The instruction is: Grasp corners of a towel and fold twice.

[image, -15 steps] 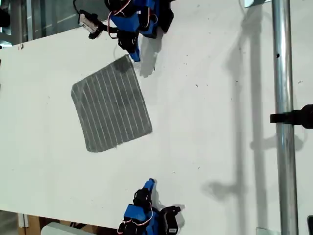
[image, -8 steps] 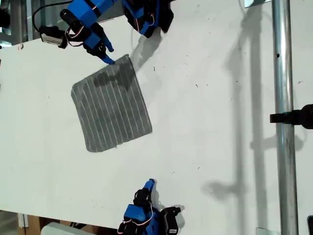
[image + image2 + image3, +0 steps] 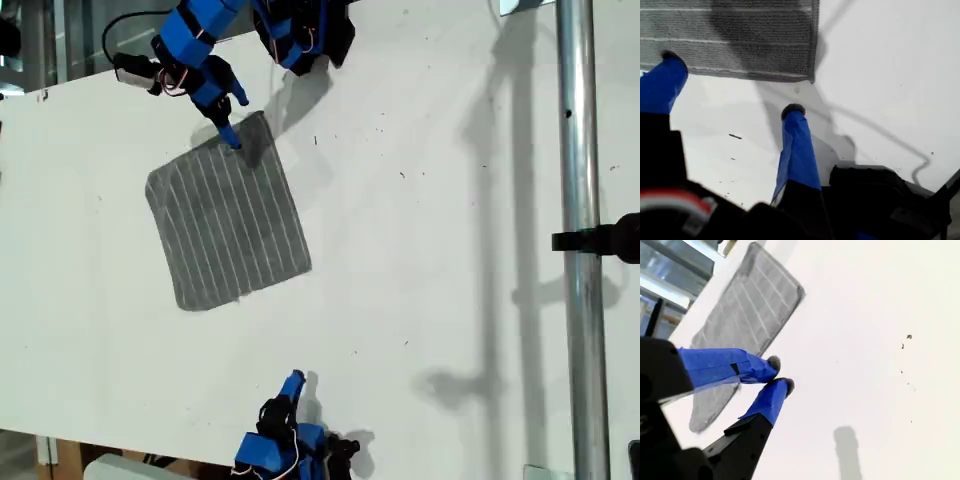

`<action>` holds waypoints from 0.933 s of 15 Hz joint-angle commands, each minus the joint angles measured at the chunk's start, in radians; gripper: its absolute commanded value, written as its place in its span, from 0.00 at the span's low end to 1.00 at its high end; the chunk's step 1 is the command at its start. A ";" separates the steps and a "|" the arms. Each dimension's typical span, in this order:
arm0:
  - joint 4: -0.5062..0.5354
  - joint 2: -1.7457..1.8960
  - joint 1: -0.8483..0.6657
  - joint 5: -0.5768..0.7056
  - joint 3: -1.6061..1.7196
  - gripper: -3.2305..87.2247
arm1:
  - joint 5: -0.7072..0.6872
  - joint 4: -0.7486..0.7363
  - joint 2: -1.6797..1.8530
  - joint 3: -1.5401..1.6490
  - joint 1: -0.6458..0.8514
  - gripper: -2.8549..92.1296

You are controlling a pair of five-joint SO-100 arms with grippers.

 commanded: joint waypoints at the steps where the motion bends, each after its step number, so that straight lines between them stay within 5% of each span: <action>1: -0.012 -0.276 -0.006 0.037 -0.255 0.10 | 0.011 -0.140 -0.017 0.086 0.020 0.44; 6: -0.015 -0.563 -0.064 0.144 -0.520 0.11 | -0.006 -0.278 -0.310 0.023 0.028 0.43; 8: 0.009 -0.661 -0.084 0.183 -0.635 0.11 | -0.008 -0.279 -0.388 -0.026 0.006 0.29; 9: 0.031 -0.707 -0.100 0.201 -0.696 0.11 | 0.014 -0.276 -0.402 -0.034 0.002 0.11; 14: 0.057 -1.097 -0.212 0.376 -1.032 0.13 | 0.026 -0.290 -0.371 -0.015 -0.021 0.03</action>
